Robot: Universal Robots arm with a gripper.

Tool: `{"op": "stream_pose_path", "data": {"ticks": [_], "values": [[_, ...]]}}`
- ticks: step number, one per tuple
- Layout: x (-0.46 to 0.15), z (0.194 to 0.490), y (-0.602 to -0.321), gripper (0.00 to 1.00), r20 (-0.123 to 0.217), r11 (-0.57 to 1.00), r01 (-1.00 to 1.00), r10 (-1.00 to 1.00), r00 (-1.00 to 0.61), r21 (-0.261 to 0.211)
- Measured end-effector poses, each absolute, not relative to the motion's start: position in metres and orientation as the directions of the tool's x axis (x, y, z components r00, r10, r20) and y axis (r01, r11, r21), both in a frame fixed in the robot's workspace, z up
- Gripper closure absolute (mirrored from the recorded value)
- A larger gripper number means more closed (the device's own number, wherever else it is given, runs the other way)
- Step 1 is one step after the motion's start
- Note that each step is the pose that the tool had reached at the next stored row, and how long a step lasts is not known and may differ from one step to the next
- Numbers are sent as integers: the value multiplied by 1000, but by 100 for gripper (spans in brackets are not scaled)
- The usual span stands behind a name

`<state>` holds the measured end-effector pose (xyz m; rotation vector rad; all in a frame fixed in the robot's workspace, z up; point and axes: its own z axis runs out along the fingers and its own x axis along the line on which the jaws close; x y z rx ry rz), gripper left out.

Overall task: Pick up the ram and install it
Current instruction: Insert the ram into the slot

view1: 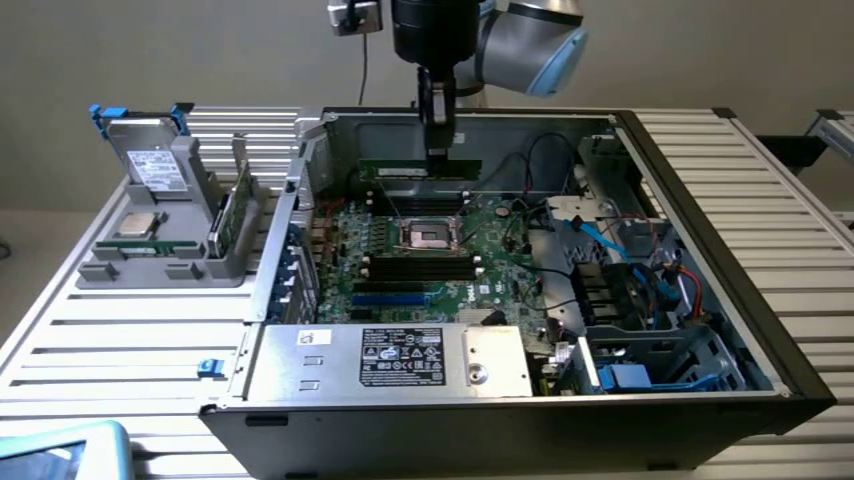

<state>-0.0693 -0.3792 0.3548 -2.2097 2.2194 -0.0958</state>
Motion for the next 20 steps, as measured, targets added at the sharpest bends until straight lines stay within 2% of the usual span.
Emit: {"op": "stream_pose_path", "data": {"ticks": [20], "values": [[-67,330,-388,86,63,7,-999,-998,-10,-49]]}}
